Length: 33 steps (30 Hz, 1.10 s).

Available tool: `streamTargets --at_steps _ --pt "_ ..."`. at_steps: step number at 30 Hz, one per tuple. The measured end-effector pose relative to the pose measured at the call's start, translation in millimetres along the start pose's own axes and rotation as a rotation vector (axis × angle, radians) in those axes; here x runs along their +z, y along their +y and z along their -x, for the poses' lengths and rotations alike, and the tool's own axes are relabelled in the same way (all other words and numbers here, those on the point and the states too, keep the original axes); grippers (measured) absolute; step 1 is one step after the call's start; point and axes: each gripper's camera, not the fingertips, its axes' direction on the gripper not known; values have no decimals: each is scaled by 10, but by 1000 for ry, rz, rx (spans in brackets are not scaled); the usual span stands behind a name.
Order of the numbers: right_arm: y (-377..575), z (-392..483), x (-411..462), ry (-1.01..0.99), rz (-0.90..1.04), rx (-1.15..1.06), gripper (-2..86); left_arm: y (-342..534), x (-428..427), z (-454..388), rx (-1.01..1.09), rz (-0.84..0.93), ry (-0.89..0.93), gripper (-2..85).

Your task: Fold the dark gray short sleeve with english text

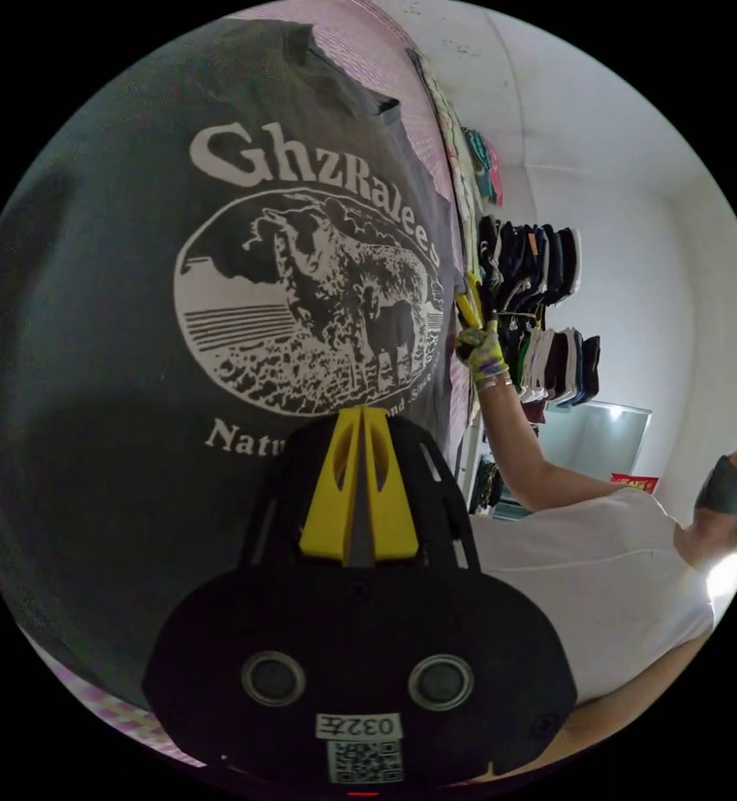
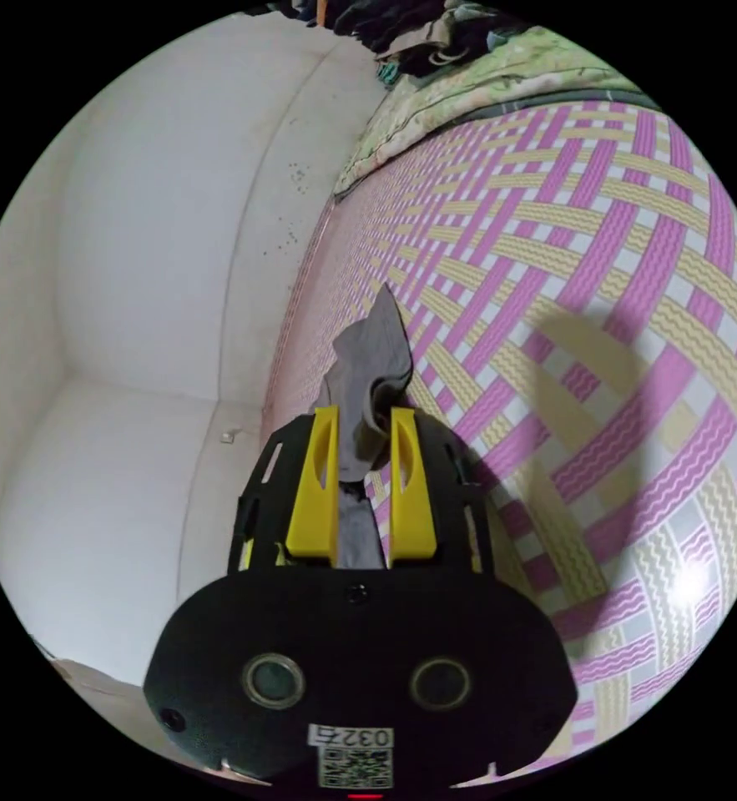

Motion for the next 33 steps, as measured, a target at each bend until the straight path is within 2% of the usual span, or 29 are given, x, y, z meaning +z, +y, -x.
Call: streamTargets --at_steps 4,6,9,11,14,16,23,29,31,33 --pt "-4 87 50 81 -12 41 39 -148 -128 255 46 -66 41 -8" --pt "13 288 80 130 -49 -8 24 -261 -201 313 97 -113 109 -7" --pt "76 1079 302 249 -46 -296 11 -574 -300 412 151 -187 222 3" --pt "270 1813 658 311 21 -573 6 -887 -371 510 175 -255 315 27" --pt "782 2510 1165 331 146 -874 2 -1237 -393 727 159 -342 400 42" --pt "1139 2699 1440 347 206 -988 -1 -1415 -321 940 127 -357 423 52" --pt "1817 2611 2112 368 380 -971 -4 -1693 48 1860 -66 -401 460 84" --pt "1848 2753 2038 364 333 -953 0 -1938 331 1918 -66 -375 464 93" --pt "1866 2809 1987 361 323 -969 7 -2035 420 1909 -70 -371 472 77" --pt "1898 2855 1934 354 333 -985 24 -2108 470 1868 -64 -390 496 11"
